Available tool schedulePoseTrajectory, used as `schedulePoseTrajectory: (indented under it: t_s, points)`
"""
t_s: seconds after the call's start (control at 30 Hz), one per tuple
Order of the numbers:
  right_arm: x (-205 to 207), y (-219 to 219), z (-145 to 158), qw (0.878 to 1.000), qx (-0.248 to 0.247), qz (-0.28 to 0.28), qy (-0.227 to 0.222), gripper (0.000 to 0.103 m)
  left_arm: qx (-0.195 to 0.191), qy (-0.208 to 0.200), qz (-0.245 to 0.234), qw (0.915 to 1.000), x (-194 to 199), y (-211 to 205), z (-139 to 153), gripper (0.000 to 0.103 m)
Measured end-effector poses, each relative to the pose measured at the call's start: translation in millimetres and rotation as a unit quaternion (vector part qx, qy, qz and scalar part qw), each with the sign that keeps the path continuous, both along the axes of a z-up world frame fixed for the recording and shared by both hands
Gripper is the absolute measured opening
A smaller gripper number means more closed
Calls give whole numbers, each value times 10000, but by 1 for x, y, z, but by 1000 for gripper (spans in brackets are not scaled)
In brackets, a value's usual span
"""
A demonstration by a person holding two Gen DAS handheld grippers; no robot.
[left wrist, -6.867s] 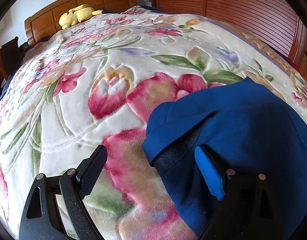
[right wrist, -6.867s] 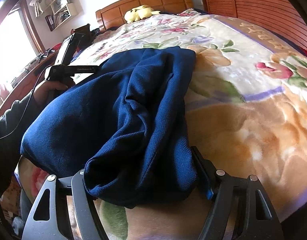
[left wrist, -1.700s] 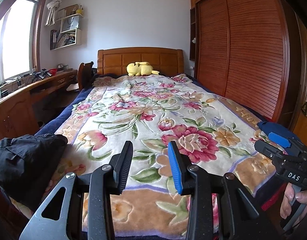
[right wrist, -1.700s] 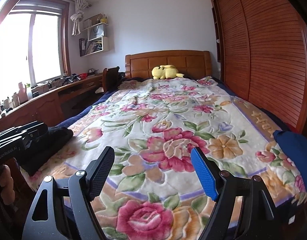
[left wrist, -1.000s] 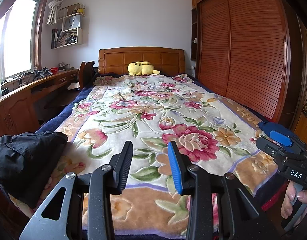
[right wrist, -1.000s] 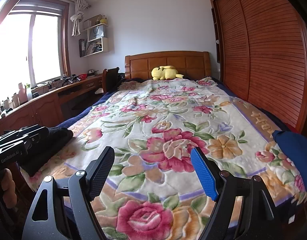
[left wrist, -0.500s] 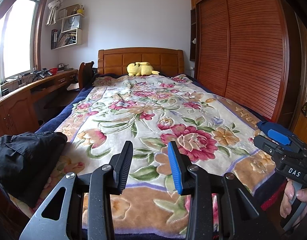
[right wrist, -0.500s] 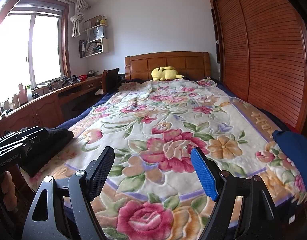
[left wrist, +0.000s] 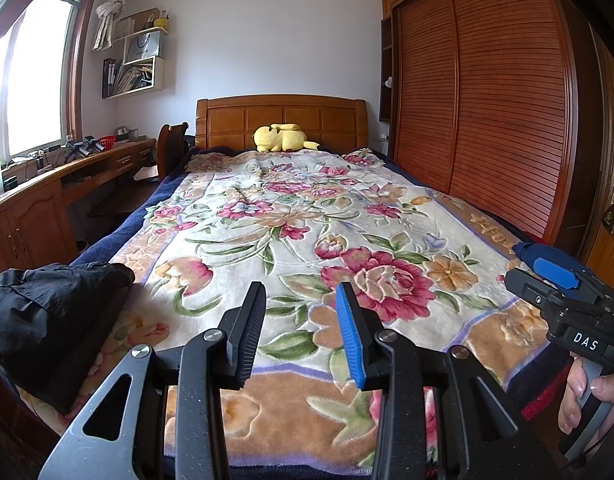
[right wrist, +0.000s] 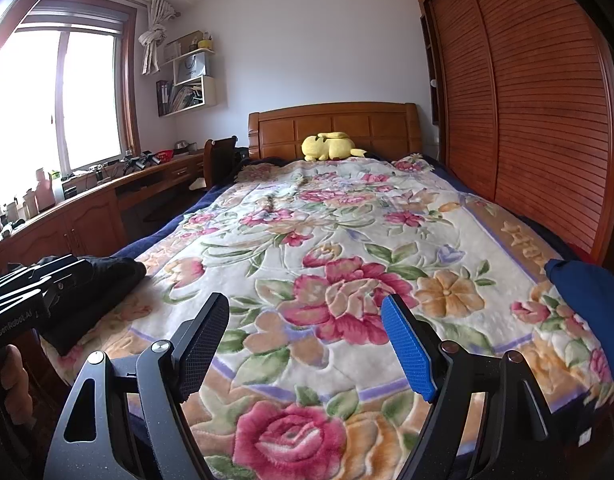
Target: Fold large clothes
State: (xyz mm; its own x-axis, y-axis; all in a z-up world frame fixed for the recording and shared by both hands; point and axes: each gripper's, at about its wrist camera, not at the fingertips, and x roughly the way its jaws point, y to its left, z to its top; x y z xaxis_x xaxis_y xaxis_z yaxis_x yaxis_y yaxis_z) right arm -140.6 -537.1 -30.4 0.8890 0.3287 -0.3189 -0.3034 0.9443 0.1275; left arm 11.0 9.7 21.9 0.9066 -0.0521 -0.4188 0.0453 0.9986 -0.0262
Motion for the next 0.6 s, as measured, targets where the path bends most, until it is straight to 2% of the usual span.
schedulePoseTrajectory:
  t_s: [0.6]
  points:
    - [1,1,0,10000,11,-10,-6,80,-6,-3,3,10000,-1,1,-2,37]
